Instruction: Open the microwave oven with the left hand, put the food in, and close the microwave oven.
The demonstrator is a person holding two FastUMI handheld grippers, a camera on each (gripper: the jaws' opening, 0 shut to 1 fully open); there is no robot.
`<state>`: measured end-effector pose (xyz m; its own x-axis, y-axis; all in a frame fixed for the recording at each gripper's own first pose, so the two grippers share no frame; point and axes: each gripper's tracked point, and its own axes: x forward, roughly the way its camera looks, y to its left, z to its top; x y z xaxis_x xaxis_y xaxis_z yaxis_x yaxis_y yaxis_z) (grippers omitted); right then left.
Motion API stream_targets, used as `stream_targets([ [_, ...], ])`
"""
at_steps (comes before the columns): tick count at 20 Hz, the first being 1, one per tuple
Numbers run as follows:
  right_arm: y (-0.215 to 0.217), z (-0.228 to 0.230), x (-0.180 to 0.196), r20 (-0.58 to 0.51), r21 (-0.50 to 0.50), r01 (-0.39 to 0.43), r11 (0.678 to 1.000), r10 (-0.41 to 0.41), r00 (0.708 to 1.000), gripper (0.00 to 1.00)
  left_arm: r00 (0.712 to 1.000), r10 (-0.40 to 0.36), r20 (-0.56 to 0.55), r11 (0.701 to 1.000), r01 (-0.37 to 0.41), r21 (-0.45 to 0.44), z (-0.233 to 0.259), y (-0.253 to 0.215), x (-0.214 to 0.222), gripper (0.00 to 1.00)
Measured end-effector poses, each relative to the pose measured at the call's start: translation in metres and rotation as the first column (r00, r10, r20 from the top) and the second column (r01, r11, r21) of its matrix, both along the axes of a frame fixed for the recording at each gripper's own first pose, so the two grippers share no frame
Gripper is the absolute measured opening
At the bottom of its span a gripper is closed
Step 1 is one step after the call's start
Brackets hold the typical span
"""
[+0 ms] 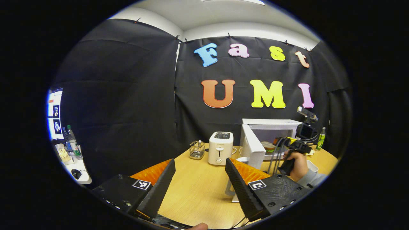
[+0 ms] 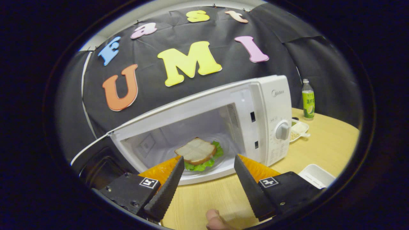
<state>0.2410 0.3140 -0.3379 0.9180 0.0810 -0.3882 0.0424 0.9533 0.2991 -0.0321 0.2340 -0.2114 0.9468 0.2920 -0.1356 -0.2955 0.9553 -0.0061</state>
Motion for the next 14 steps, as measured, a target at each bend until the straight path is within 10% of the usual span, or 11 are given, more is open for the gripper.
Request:
stream_targets([
  [2,-0.017,0.023,-0.028,0.023,0.002,-0.029,1.0,0.029,0.999,0.91,1.0,-0.03,0.001,0.999,0.03,-0.017,-0.004,0.002,0.009,0.94],
  [5,-0.045,0.059,-0.068,0.06,0.008,-0.063,0.998,0.062,0.996,1.0,0.998,-0.052,-0.023,0.999,0.052,0.01,-0.015,0.008,0.024,0.68],
  [9,-0.089,0.106,-0.112,0.15,-0.063,-0.094,0.994,0.103,0.983,1.0,0.996,-0.072,-0.046,0.996,0.075,0.055,-0.029,0.009,0.043,0.0],
  [14,-0.146,0.154,-0.164,0.232,-0.135,-0.095,0.986,0.125,0.965,1.0,0.989,-0.131,-0.063,0.991,0.129,-0.029,-0.06,0.0,0.061,0.0],
])
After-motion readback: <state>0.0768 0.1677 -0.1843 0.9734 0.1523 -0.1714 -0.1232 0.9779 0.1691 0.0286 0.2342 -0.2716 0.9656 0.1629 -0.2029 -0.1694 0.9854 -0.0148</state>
